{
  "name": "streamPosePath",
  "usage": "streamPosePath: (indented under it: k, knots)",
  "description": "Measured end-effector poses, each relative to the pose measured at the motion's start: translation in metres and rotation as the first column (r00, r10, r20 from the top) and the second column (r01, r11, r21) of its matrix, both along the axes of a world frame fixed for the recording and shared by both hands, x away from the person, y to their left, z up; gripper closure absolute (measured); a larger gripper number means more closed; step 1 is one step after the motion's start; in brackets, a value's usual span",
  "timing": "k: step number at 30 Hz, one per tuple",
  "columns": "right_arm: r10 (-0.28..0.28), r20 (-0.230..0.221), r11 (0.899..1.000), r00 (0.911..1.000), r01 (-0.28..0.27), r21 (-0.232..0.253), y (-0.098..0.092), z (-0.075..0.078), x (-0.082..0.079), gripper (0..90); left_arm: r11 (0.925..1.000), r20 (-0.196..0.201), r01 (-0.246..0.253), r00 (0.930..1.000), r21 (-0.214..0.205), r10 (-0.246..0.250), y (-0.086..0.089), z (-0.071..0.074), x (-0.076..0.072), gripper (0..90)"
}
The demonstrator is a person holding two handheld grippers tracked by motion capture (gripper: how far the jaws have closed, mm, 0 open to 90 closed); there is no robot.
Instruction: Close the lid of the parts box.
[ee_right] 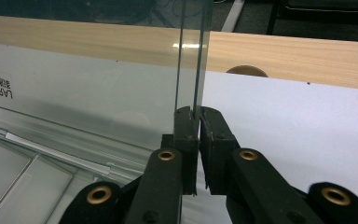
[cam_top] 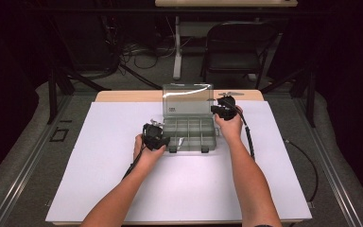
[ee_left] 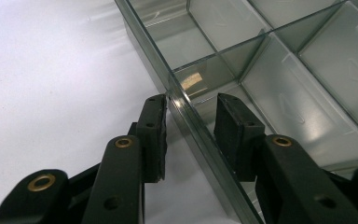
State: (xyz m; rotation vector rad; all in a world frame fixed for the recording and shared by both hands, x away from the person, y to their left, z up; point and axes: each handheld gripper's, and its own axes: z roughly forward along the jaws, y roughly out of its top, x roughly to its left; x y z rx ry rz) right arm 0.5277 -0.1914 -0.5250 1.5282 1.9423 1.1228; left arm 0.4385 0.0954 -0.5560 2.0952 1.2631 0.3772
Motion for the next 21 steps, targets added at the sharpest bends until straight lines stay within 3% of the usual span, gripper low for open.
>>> streamPosePath:
  k: [8, 10, 13, 21]
  knots:
    - [-0.003, 0.015, 1.000, 0.9999, 0.003, 0.007, 0.000, -0.001, -0.001, 86.0, 1.0000, -0.018, 0.000, 0.9998, -0.010, 0.000, 0.002, 0.001, 0.002, 64.1]
    - [-0.004, 0.016, 1.000, 0.9999, 0.004, 0.006, 0.000, -0.001, -0.002, 86.0, 0.9996, -0.030, 0.006, 0.9995, -0.028, -0.007, 0.004, 0.001, 0.004, 63.4]
    - [-0.004, 0.022, 1.000, 0.9997, 0.004, 0.004, 0.000, -0.001, -0.002, 86.0, 0.9991, -0.024, -0.005, 0.9997, -0.041, 0.004, 0.007, 0.004, 0.005, 56.1]
    - [-0.005, 0.028, 1.000, 0.9996, 0.005, 0.009, 0.000, -0.002, -0.003, 86.0, 0.9974, -0.009, 0.013, 0.9999, -0.070, -0.013, 0.018, 0.020, 0.008, 49.2]
